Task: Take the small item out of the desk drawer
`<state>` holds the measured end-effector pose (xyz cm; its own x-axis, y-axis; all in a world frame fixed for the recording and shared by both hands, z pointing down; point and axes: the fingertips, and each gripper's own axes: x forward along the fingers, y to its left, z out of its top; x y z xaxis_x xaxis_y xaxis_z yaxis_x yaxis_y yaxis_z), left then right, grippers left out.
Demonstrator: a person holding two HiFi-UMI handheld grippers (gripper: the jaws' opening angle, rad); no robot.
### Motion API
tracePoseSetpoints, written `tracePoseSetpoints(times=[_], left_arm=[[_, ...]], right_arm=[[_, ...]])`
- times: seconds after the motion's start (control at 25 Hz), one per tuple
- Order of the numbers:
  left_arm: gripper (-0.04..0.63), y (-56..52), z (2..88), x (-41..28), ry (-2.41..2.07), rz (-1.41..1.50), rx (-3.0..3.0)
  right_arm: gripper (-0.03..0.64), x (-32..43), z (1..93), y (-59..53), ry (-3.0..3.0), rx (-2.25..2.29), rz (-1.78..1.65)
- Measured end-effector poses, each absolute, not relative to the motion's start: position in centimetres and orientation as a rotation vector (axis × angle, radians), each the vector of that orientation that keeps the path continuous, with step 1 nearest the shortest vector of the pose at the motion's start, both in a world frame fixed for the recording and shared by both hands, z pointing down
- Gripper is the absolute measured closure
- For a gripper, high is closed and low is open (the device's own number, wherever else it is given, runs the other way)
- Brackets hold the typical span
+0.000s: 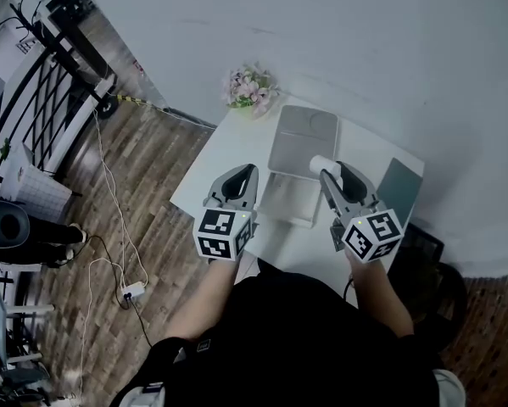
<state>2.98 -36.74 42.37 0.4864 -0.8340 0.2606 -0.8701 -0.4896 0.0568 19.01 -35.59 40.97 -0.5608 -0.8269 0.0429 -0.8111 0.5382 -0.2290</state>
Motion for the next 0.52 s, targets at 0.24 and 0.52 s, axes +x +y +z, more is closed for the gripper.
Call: tracePoseSetpoints(times=[0.24, 0.52], left_arm=[[0.578, -37.0, 43.8, -0.6, -1.51, 0.315, 2.489], [0.578, -38.7, 44.2, -4.1, -1.554, 0.303, 2.451]], right_arm=[[0.462, 20.9, 41.9, -36.2, 2.641, -1.535, -0.389], [0.462, 19.7, 42.7, -37.1, 2.65, -1.558, -0.406]])
